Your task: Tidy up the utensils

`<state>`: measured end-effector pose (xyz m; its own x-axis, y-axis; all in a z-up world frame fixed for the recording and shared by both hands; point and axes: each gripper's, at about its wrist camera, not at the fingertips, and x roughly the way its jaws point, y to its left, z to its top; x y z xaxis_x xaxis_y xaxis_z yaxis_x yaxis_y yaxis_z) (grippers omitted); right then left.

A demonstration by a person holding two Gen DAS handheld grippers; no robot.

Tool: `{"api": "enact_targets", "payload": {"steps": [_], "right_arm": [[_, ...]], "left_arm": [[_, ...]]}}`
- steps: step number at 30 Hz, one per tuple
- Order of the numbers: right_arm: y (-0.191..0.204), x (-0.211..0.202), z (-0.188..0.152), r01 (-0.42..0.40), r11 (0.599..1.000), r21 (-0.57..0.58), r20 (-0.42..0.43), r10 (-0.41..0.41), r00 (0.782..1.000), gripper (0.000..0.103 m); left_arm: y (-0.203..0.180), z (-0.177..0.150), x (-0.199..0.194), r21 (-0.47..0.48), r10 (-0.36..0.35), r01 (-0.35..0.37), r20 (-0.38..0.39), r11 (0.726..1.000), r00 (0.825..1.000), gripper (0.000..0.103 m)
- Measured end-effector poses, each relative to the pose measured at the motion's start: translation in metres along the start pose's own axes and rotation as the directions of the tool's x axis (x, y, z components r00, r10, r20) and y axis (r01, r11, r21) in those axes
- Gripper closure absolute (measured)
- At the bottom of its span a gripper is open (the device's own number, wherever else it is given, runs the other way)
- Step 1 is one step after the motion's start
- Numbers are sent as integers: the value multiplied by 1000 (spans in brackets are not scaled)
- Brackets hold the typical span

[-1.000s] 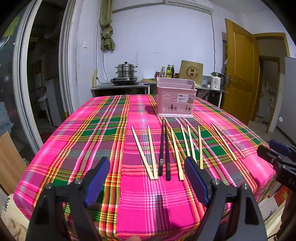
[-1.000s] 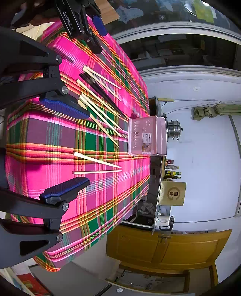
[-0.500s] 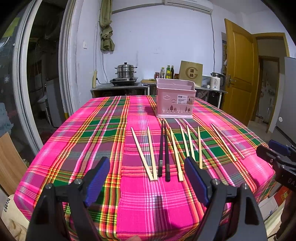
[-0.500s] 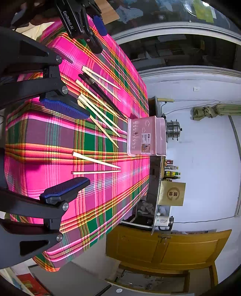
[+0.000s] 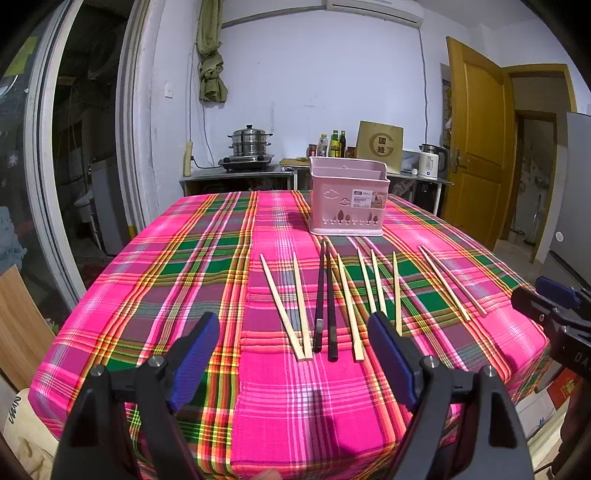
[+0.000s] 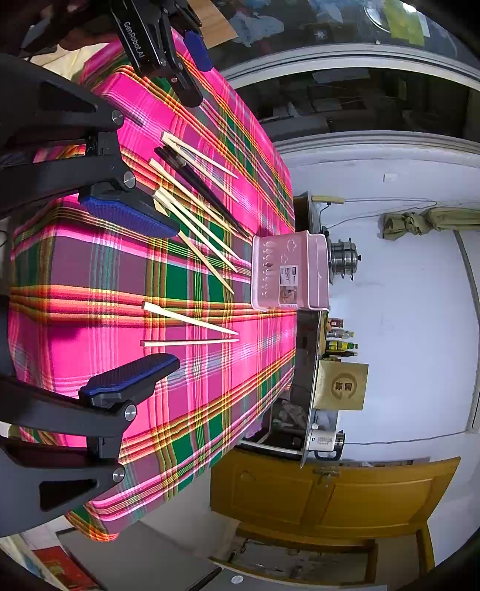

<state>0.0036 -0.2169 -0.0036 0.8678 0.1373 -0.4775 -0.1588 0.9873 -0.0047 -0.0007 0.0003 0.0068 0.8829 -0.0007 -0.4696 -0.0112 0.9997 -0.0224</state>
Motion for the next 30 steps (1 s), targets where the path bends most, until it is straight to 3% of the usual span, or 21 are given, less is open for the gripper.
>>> {"api": "enact_targets", "payload": {"steps": [30], "right_arm": [[-3, -3, 0, -2, 1000, 3, 2, 2, 1000, 38]], "left_arm": [[-2, -4, 2, 0, -8, 8, -9, 1000, 1000, 19]]}}
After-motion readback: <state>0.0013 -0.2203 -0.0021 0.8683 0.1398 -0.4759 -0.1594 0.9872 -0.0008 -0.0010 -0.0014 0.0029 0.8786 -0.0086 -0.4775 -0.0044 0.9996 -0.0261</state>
